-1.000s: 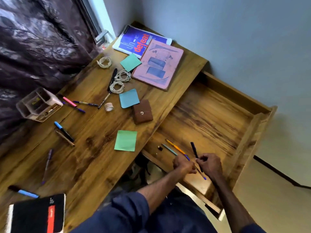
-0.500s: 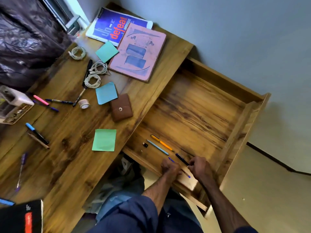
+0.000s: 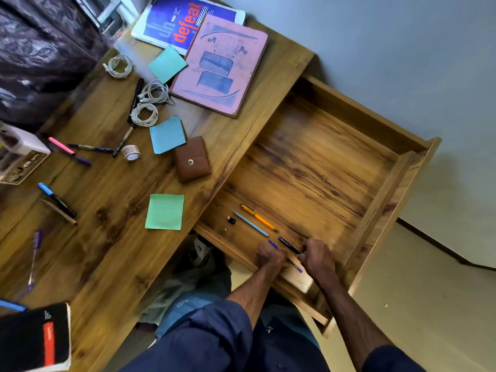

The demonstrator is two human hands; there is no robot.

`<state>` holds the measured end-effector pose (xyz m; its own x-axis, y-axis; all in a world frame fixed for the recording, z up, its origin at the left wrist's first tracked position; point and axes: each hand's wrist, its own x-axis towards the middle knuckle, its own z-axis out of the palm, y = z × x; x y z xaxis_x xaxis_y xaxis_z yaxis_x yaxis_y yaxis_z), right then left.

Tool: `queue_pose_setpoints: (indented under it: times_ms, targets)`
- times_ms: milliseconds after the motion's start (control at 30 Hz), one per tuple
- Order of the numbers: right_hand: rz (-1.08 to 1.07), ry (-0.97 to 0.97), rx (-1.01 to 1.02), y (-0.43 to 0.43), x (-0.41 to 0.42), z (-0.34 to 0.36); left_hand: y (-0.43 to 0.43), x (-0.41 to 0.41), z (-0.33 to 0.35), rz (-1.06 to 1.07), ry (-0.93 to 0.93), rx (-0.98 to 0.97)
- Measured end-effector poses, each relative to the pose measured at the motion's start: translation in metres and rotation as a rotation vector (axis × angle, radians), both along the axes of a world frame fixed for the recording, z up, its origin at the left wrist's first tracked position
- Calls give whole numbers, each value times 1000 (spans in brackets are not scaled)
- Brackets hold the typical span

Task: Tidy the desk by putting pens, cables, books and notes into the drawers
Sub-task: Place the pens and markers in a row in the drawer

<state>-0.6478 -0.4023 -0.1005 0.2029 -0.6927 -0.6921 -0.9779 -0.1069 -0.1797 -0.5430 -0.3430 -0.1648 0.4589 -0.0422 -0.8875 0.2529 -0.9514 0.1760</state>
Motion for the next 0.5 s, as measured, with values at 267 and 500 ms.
queue_pose_setpoints:
  times_ms: [267, 500]
  targets:
    - [37, -1, -54, -2, 4, 0, 2, 2, -6, -6, 32, -37]
    - [65, -8, -99, 0, 4, -2, 2, 0, -17, 4, 40, -9]
